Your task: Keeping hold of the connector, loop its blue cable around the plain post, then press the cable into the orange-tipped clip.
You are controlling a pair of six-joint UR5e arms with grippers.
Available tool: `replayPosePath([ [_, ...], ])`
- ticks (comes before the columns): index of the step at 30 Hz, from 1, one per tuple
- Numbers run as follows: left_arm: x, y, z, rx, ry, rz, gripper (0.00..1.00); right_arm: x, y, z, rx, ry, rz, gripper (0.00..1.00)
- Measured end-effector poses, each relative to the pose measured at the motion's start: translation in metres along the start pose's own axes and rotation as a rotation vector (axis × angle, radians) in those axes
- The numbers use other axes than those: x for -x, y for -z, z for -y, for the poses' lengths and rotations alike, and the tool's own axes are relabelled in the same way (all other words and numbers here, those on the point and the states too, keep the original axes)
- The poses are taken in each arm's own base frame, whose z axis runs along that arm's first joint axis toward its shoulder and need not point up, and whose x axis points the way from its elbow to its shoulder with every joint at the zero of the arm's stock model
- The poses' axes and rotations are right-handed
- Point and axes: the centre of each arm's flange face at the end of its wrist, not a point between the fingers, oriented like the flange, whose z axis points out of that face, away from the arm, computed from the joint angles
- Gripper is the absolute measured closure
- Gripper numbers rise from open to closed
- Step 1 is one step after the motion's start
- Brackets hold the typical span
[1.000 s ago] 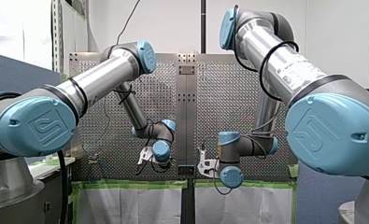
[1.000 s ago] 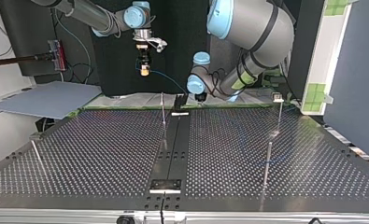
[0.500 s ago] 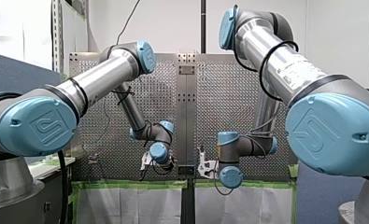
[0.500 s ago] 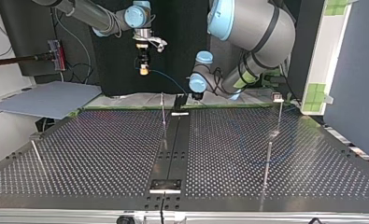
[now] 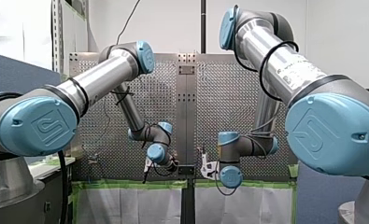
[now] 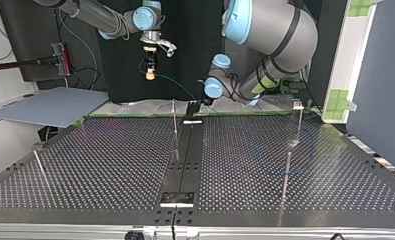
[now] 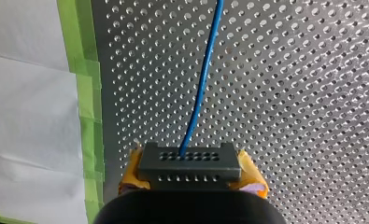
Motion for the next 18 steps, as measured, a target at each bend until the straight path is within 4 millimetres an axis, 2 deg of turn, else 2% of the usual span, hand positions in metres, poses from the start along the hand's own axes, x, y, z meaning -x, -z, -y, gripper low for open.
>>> replayPosePath([
  [9, -0.006, 0.005, 0.008, -0.093, -0.031, 0.003, 0.0, 0.0, 0.0, -0.002, 0.011, 0.016, 0.001, 1.0],
  [18, 0.011, 0.008, 0.016, -0.178, -0.041, 0.036, 0.0, 0.0, -0.001, -0.002, 0.013, 0.021, 0.001, 1.0],
])
